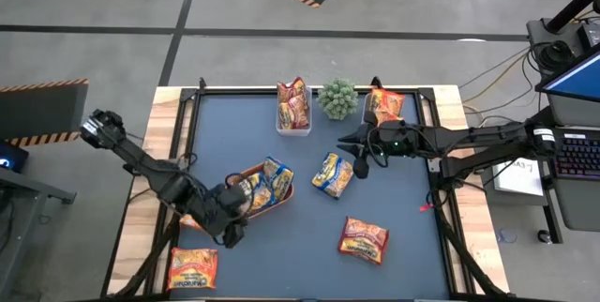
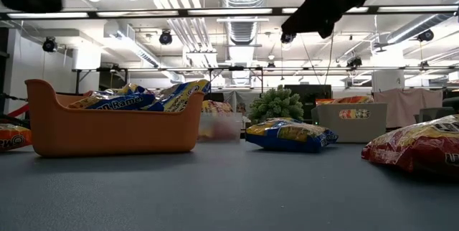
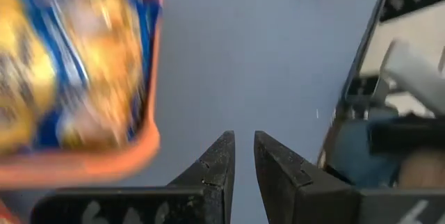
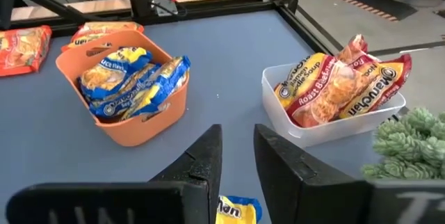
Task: Sort Maruchan noodles
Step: Put the orange noodle pack into the gray bin
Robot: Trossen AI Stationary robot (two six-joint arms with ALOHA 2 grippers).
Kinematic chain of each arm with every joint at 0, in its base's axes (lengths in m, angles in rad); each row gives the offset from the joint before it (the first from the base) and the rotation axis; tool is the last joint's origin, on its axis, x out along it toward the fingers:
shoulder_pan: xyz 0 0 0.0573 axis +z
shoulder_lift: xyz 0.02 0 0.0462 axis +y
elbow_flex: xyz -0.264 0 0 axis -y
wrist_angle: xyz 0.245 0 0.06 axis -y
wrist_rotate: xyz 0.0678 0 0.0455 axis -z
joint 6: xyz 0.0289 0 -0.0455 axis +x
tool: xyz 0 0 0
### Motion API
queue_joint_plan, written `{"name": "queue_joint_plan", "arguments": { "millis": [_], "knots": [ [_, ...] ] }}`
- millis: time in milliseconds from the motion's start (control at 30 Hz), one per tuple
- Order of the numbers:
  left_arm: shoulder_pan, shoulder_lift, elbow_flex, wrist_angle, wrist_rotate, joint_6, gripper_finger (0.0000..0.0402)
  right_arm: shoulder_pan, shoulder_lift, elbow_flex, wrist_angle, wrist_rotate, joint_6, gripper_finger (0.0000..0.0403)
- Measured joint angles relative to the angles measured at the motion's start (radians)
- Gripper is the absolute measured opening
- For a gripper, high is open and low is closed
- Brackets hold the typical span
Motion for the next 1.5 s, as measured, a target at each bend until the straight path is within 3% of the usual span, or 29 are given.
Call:
{"name": "queue_joint_plan", "arguments": {
  "millis": [167,367,467,700,1167,1333,1500],
  "knots": [
    [-0.037,0.049,0.000,-0.051,0.088,-0.180,0.0038,0.000,0.019,0.000,0.022,-0.001,0.001,0.0066],
    [-0.067,0.113,0.000,-0.276,0.252,-0.457,0.0038,0.000,0.019,0.000,0.023,-0.003,-0.001,0.0064],
    [-0.079,0.153,0.000,-0.369,0.269,-0.535,0.0038,0.000,0.019,0.000,0.023,-0.003,-0.010,0.0063],
    [-0.081,0.233,-0.001,-0.394,0.306,-0.610,0.0060,0.000,0.019,0.000,0.023,-0.003,-0.011,0.0063],
    [-0.084,0.473,-0.003,-0.457,0.257,-0.614,0.0199,0.000,0.019,0.000,0.023,-0.003,-0.008,0.0063],
    [-0.084,0.523,-0.002,-0.457,0.263,-0.585,0.0200,0.000,0.019,0.000,0.023,-0.003,-0.007,0.0063],
    [-0.084,0.526,-0.002,-0.461,0.277,-0.570,0.0156,0.000,0.019,0.000,0.023,-0.003,-0.007,0.0063]
  ]
}}
